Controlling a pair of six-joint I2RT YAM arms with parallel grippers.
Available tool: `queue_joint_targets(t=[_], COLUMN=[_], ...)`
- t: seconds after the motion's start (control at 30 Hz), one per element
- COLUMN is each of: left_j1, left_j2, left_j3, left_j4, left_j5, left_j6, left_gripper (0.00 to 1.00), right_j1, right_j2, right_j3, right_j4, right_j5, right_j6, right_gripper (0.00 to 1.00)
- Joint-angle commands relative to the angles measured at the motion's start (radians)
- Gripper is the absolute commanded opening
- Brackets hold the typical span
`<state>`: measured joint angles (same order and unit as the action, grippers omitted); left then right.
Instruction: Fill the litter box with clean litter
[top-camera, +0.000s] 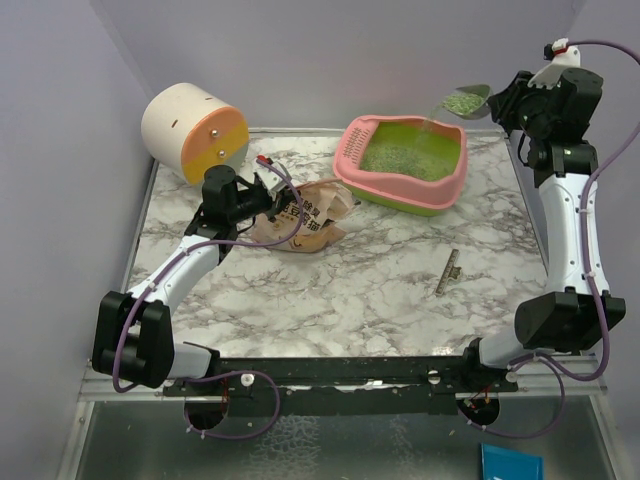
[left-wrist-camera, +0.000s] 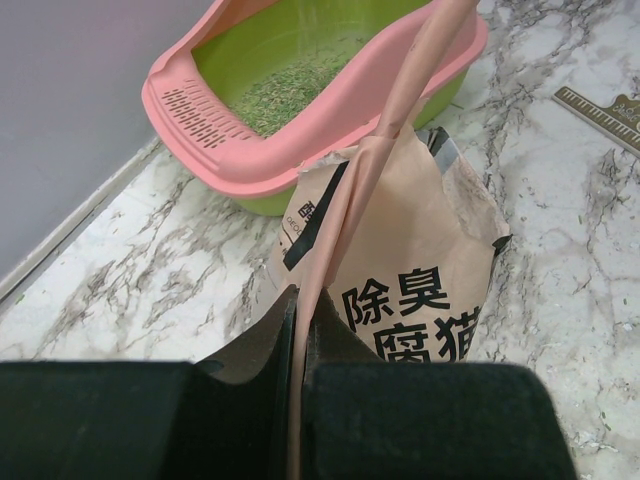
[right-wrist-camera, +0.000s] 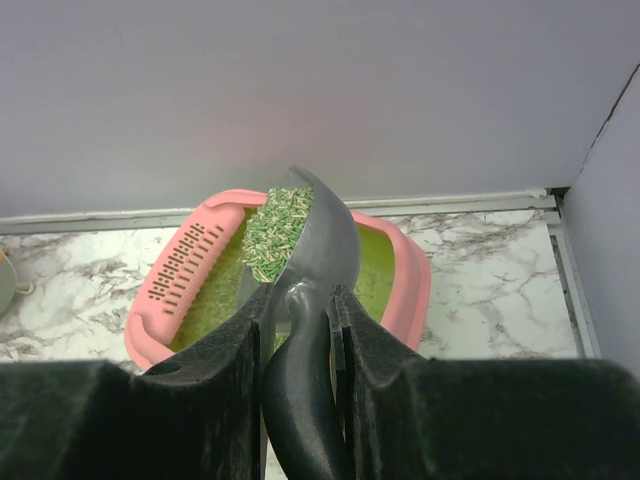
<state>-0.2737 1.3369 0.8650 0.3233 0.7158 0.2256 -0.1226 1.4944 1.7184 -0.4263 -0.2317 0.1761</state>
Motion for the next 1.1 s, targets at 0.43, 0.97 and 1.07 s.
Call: queue_joint_targets(t=[0.43,0.97,1.07], left_j1=[-0.025,-0.027,-0.027], left_j2=[0.0,-0.007,-0.01], left_j3=[0.02,0.015,0.014], left_j4=[0.06,0.059,0.059], left_j5=[0.058,0.052,0.05], left_j6=[-0.019,-0.011,-0.011], left_gripper=[0.0,0.0,0.0], right_j1=[0.014,0.087,0.12], right_j2=[-0.012,0.044,0.061], right_j3=[0.058,0.135,0.145], right_j4=[-0.026,-0.109,-0.123], right_j5=[0.208,0.287,0.304], right_j6=[-0.095,-0.187,-0.207], right_gripper=[0.01,0.01,0.01])
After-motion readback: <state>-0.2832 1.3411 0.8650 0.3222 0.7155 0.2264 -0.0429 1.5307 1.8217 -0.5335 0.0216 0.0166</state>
